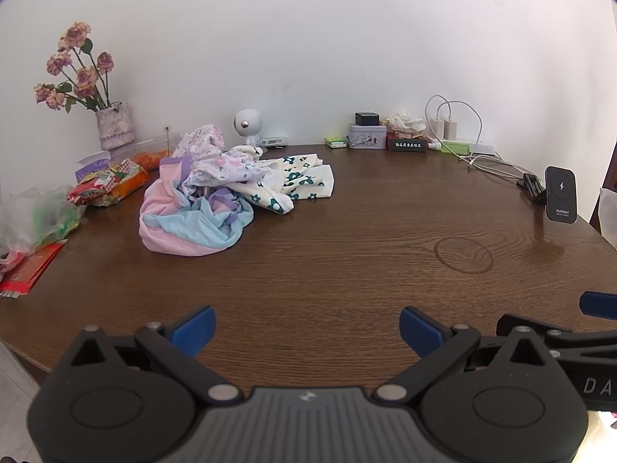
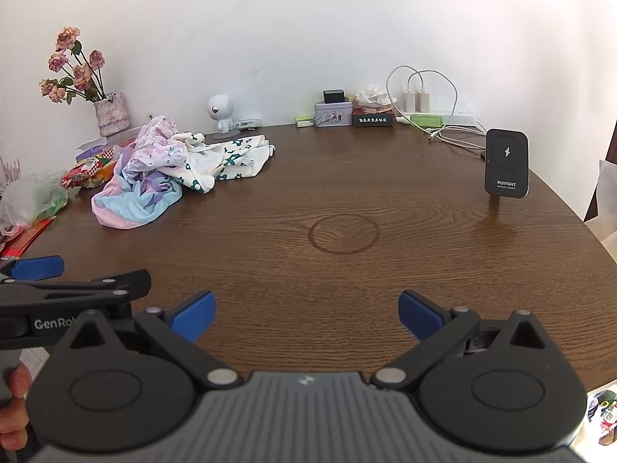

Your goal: Fold clothes

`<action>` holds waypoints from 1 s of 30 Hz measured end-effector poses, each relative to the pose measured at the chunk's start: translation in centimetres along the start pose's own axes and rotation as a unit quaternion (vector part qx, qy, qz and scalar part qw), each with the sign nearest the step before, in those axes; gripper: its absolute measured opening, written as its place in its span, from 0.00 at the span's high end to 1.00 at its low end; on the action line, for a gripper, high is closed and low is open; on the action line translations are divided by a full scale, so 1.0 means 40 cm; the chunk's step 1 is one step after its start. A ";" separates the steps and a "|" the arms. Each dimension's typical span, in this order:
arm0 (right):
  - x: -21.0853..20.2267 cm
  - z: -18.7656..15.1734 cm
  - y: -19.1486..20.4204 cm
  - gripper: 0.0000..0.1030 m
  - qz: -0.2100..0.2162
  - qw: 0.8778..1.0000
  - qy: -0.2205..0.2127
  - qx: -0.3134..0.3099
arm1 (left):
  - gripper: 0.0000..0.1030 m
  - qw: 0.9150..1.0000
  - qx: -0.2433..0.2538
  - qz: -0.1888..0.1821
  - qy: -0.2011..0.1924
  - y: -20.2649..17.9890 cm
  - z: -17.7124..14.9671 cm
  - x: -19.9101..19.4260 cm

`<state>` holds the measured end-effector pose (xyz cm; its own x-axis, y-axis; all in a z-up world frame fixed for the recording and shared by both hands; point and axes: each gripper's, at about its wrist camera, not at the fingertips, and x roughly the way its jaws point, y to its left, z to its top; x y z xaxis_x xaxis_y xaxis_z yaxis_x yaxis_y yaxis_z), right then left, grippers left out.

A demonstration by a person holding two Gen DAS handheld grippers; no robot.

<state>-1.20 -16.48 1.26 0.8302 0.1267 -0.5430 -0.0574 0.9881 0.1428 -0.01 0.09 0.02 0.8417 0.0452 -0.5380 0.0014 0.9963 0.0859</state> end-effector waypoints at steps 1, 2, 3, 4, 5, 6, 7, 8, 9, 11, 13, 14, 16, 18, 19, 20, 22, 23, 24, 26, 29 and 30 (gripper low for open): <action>0.000 -0.001 0.000 0.00 0.000 1.000 0.000 0.000 | 0.01 1.000 0.000 0.000 -0.001 0.002 0.000 0.000; 0.000 -0.001 0.000 0.00 0.000 1.000 0.000 0.000 | 0.01 1.000 0.000 0.000 -0.002 0.005 0.000 -0.001; -0.001 -0.001 0.000 0.00 0.000 1.000 0.000 0.001 | 0.01 1.000 0.000 0.000 -0.004 0.007 0.001 -0.001; -0.004 0.000 0.002 0.00 0.000 1.000 0.000 0.001 | 0.02 1.000 0.001 0.000 -0.005 0.010 0.001 -0.001; -0.010 0.002 0.005 0.00 0.000 1.000 0.001 0.001 | 0.02 1.000 0.001 0.000 -0.006 0.012 0.001 -0.002; -0.006 0.005 0.004 0.00 0.000 1.000 0.001 0.001 | 0.02 1.000 0.000 0.000 -0.006 0.009 -0.002 -0.004; -0.007 0.007 0.003 0.00 0.001 1.000 0.001 0.001 | 0.02 1.000 0.000 0.000 -0.006 0.005 -0.004 -0.006; -0.007 0.007 0.001 0.00 0.001 1.000 0.002 0.001 | 0.02 1.000 0.000 0.000 -0.005 0.004 -0.003 -0.005; -0.005 0.007 -0.002 0.00 0.001 1.000 0.003 0.001 | 0.03 1.000 0.000 0.000 -0.004 0.002 -0.003 -0.003; -0.001 0.003 0.004 0.00 0.000 1.000 0.002 -0.004 | 0.04 1.000 -0.001 -0.002 -0.001 0.003 -0.001 0.004; -0.002 0.004 0.004 0.00 0.000 1.000 0.002 -0.004 | 0.05 1.000 -0.006 -0.007 0.001 0.011 0.009 0.009; -0.003 0.005 0.004 0.00 -0.001 1.000 0.002 -0.005 | 0.05 1.000 -0.006 -0.008 0.001 0.010 0.010 0.008; -0.005 0.006 0.005 0.00 -0.001 1.000 0.002 -0.005 | 0.06 1.000 -0.007 -0.009 0.002 0.008 0.012 0.006; -0.006 0.007 0.005 0.00 -0.001 1.000 0.002 -0.005 | 0.07 1.000 -0.009 -0.013 0.001 0.009 0.013 0.004; -0.006 0.008 0.006 0.00 -0.001 1.000 0.002 -0.005 | 0.08 1.000 -0.009 -0.014 0.001 0.010 0.013 0.004; -0.006 0.008 0.006 0.00 -0.001 1.000 0.002 -0.005 | 0.09 1.000 -0.009 -0.014 0.001 0.010 0.014 0.004; -0.006 0.007 0.008 0.00 0.000 1.000 0.002 -0.005 | 0.09 1.000 -0.010 -0.014 0.002 0.010 0.016 0.005; -0.006 0.007 0.008 0.00 0.000 1.000 0.002 -0.005 | 0.09 1.000 -0.010 -0.014 0.002 0.009 0.016 0.004; -0.006 0.007 0.008 0.00 0.000 1.000 0.002 -0.005 | 0.09 1.000 -0.011 -0.014 0.001 0.012 0.014 0.004; -0.006 0.007 0.008 0.00 0.000 1.000 0.002 -0.005 | 0.09 1.000 -0.011 -0.015 0.000 0.009 0.015 0.003; -0.007 0.006 0.008 0.00 0.000 1.000 0.001 -0.004 | 0.08 1.000 -0.013 -0.015 -0.002 0.011 0.014 0.002; -0.007 0.006 0.008 0.00 0.000 1.000 0.001 -0.004 | 0.08 1.000 -0.015 -0.016 -0.002 0.012 0.014 0.001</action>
<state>-1.32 -16.24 1.65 0.8288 0.1261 -0.5452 -0.0609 0.9888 0.1361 0.33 0.55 0.49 0.8441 0.0129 -0.5360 0.0127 0.9989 0.0441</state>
